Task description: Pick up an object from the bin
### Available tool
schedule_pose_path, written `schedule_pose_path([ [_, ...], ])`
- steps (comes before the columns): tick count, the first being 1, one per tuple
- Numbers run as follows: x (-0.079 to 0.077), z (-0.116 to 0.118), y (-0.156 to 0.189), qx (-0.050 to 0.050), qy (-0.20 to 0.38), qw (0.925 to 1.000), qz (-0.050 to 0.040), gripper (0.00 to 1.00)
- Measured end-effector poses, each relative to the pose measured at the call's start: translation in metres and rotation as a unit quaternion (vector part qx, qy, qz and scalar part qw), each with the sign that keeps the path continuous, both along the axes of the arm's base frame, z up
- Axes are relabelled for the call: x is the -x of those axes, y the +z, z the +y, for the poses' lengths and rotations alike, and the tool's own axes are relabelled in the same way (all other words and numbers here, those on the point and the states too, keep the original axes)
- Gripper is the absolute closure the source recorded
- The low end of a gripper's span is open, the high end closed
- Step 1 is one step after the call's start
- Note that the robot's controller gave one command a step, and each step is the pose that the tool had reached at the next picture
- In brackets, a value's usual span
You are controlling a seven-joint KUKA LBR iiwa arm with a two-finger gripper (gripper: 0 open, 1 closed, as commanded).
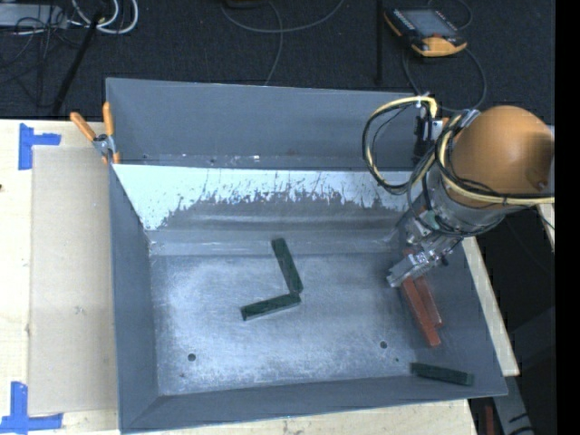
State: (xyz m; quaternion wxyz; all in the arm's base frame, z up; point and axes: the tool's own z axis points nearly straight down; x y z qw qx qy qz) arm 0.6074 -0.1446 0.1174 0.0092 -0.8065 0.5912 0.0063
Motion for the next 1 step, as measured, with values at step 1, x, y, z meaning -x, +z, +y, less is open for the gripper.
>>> schedule_pose_path([
  [1,0.0056,0.0177,0.1025,0.01,0.01,0.9999,-0.0029,1.0],
])
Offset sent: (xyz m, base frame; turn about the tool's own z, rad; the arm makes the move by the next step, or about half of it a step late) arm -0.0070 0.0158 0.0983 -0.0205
